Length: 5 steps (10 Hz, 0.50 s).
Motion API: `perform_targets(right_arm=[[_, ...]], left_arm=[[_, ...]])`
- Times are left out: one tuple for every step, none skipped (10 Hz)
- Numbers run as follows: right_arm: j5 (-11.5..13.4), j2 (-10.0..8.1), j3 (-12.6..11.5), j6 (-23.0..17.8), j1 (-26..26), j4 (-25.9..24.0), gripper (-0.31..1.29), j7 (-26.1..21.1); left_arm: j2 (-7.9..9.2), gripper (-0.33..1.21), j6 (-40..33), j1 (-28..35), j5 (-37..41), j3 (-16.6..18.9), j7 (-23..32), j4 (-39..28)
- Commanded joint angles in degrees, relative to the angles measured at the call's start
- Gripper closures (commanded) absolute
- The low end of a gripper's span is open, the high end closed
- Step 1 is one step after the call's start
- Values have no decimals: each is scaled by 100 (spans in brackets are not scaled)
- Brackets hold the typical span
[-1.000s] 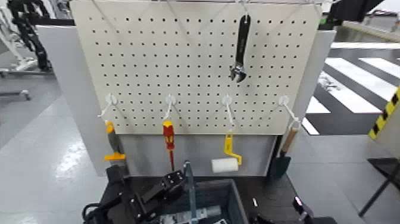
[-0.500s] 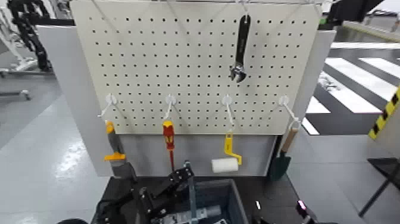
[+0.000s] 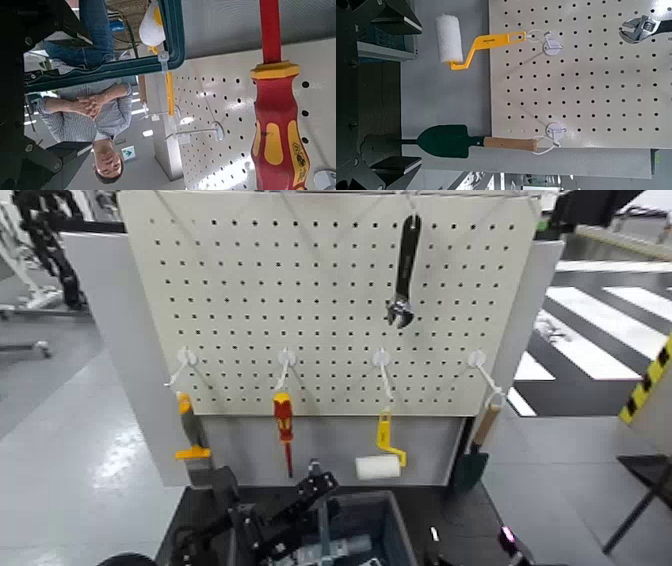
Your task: Grasp the handle of the crate.
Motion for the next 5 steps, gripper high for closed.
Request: perform_targets(right_arm=[[0, 0, 6, -23, -10, 18, 15, 0], [0, 0, 6, -23, -10, 18, 15, 0], [0, 0, -3, -32, -1, 18, 15, -9], [0, 0, -3, -32, 8, 9, 15, -9], [0, 9, -3, -32, 8, 18, 15, -9]], left_arm=[[5, 87, 106, -1, 78, 25, 65, 52], [5, 112, 106, -1, 113, 34, 74, 70], [14, 119, 123, 7, 131, 34, 91, 79], [14, 119, 158, 7, 131, 25, 100, 79], [5, 119, 211, 7, 131, 34, 127, 79]])
